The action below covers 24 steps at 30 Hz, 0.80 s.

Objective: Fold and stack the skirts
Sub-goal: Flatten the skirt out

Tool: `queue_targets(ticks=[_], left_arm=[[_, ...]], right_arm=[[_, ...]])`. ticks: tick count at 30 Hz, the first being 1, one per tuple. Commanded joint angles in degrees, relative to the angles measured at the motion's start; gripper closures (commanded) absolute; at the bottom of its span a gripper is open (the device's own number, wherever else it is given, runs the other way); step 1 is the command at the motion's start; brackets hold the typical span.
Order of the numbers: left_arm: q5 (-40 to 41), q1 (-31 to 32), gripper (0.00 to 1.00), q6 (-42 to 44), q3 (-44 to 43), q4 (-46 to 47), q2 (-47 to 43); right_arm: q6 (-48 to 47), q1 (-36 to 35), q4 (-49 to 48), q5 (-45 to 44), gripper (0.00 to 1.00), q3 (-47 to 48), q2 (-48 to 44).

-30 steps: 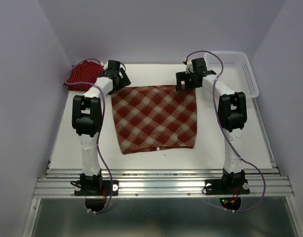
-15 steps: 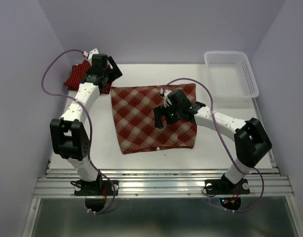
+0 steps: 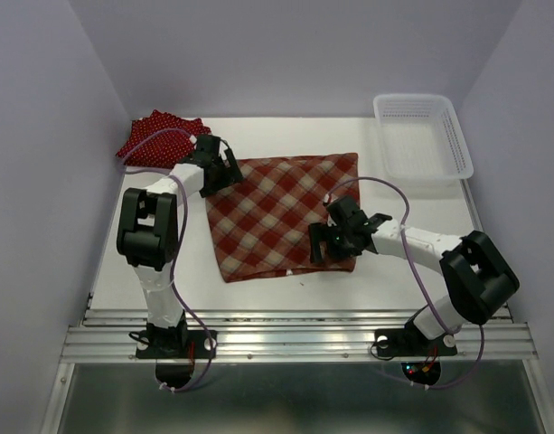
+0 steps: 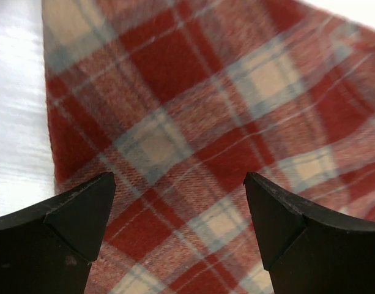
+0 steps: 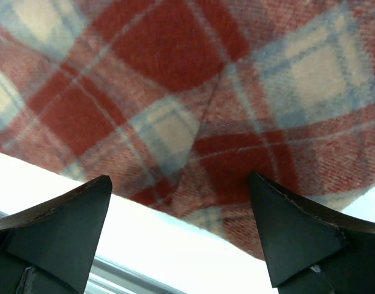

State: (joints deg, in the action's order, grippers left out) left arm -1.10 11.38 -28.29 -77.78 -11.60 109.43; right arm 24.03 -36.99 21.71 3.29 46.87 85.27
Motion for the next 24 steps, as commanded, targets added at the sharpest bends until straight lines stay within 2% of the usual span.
queue_targets(ticks=[1, 6, 8, 12, 15, 16, 19, 22, 24], left_arm=[[0.1, 0.0, 0.01, 1.2, 1.6, 2.0, -0.1], [-3.4, 1.6, 0.01, -0.5, 4.8, 4.1, 3.4], [-2.1, 3.2, 0.01, -1.3, 5.0, 2.4, 4.0], [-1.4, 4.2, 0.01, -5.1, 10.1, -2.1, -1.4], [-4.2, 5.1, 0.01, -10.5, 19.0, -2.2, -6.8], [-5.8, 6.9, 0.01, -12.9, 23.4, -1.8, -9.2], [-6.6, 10.4, 0.01, -15.6, 28.9, -1.1, -12.1], [-5.7, 12.7, 0.01, -17.6, 27.9, -2.2, -15.8], [-1.0, 12.7, 0.01, -18.0, 25.4, -4.7, -18.6]], right_arm=[[1.1, 4.2, -4.8, -5.0, 0.00, 0.2, 4.0], [-5.8, 9.6, -6.3, -0.5, 0.00, 3.3, 8.0], [-8.9, 12.6, -6.7, 1.3, 0.00, 4.9, 10.1], [-14.0, 19.1, -6.7, 4.3, 0.00, 10.2, 15.6], [-17.1, 22.5, -6.7, 9.6, 0.00, 16.2, 19.7], [-18.1, 22.5, -6.1, 10.3, 0.00, 19.8, 21.6], [-20.7, 22.5, -1.6, 13.5, 0.00, 26.8, 23.6], [-23.1, 20.7, 0.4, 17.4, 0.00, 30.9, 21.1], [-23.4, 18.4, 0.8, 14.1, 0.00, 29.9, 16.5]])
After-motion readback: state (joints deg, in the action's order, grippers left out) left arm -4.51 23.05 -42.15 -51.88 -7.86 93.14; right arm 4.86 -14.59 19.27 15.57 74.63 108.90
